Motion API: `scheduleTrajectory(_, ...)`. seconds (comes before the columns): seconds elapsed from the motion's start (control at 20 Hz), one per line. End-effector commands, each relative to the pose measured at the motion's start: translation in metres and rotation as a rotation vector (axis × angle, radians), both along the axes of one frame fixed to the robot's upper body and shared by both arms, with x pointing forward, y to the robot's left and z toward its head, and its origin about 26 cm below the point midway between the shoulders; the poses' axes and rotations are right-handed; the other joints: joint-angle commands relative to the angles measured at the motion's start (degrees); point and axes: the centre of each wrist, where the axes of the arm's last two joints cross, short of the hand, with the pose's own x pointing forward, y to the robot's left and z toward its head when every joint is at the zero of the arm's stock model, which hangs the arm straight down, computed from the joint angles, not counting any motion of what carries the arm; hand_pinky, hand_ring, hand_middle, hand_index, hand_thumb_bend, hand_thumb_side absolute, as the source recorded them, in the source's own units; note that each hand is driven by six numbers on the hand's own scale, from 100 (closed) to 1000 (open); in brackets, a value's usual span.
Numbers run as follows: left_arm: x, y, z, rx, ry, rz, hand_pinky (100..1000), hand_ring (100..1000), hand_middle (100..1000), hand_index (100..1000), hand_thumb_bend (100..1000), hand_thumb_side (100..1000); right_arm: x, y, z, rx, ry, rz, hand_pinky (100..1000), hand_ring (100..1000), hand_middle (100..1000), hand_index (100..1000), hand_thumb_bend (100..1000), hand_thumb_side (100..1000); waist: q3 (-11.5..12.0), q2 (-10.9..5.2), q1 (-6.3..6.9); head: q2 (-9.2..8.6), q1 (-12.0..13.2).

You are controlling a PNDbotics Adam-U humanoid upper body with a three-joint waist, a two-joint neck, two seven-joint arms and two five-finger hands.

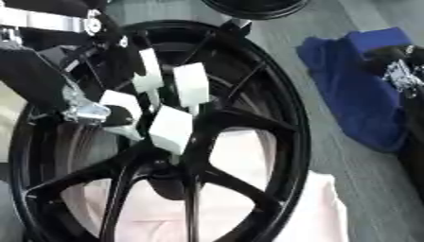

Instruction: Pull the pin out of the wheel hub.

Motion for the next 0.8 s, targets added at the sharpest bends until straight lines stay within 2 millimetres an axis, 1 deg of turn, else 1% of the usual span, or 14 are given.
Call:
scheduleTrajectory(0.05,0.000,0.003,0.001,0.030,0.002,0.011,885,733,733,823,442,359,-0.001,0.000,0.009,-0.007,-0.024,0.008,849,707,673,656,110,514,-0.1,-0.84,-0.24,0.02,0.3)
scheduleTrajectory(0.25,0.002,0.005,-0.006,0.042,0.018,0.009,886,739,737,827,430,285,-0.001,0.001,0.009,-0.003,-0.025,0.008,848,707,673,656,109,515,-0.1,-0.80,-0.31,-0.02,0.4)
scheduleTrajectory(0.3,0.003,0.005,-0.007,0.046,0.020,0.008,888,741,739,829,431,302,-0.001,0.001,0.009,-0.003,-0.026,0.009,848,707,673,656,108,515,-0.1,-0.79,-0.32,-0.05,0.5)
scheduleTrajectory(0.5,0.004,0.006,-0.009,0.061,0.001,-0.001,890,746,743,830,420,306,-0.001,0.001,0.009,-0.001,-0.026,0.012,849,707,673,656,105,518,-0.2,-0.72,-0.41,-0.16,0.6)
scheduleTrajectory(0.8,0.007,0.008,-0.011,0.080,-0.028,0.014,888,772,772,840,424,288,-0.001,0.001,0.009,0.000,-0.026,0.013,850,707,673,656,103,519,-0.3,-0.58,-0.53,-0.41,0.8)
